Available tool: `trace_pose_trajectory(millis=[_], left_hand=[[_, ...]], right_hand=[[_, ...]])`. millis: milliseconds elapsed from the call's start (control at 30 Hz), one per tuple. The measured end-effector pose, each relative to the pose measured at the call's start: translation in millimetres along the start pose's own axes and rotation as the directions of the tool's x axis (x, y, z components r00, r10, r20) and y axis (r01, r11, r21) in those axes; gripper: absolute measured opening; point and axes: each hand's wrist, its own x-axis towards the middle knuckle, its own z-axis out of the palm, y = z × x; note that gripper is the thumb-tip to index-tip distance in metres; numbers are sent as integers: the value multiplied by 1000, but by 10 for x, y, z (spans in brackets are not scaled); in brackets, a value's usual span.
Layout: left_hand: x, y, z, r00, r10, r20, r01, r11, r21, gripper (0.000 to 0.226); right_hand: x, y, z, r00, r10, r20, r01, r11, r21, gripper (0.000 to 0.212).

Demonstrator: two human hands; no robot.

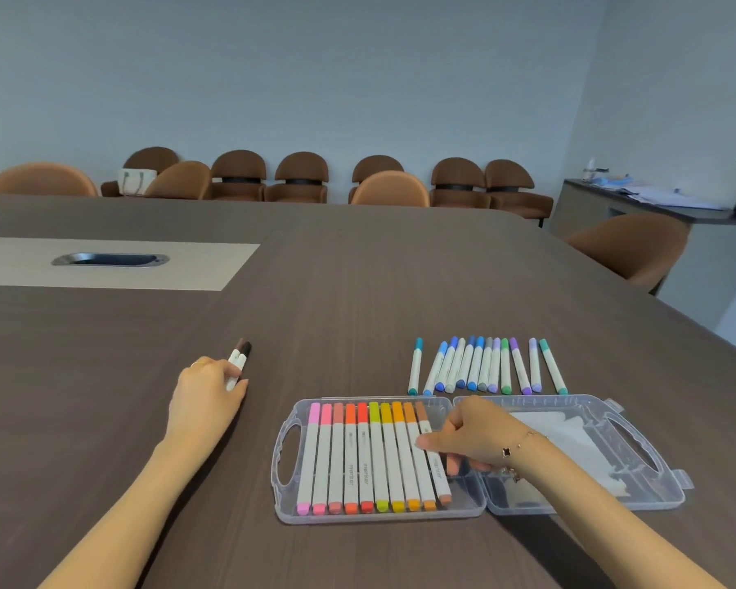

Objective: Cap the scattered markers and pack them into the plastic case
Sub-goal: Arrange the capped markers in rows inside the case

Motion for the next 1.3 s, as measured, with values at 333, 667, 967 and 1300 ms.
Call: trace_pose_trajectory(millis=[333,667,967,1300], left_hand=[[-45,85,-30,1000,-4,-6,4,999,-38,26],[3,121,-174,966,-220,139,237,963,-125,9],[-82,404,-438,915,-224,335,276,954,-117,14],[-673,1189,-299,810,179,558,205,805,-556,7]], right_hand=[[33,35,88,989,-122,-78,115,989,-93,31],[58,83,60,984,-137,-111,131,990,-58,31],[6,-107,-19,864,-213,-457,305,942,139,34],[6,-415,125,909,-283,-305,373,879,296,19]])
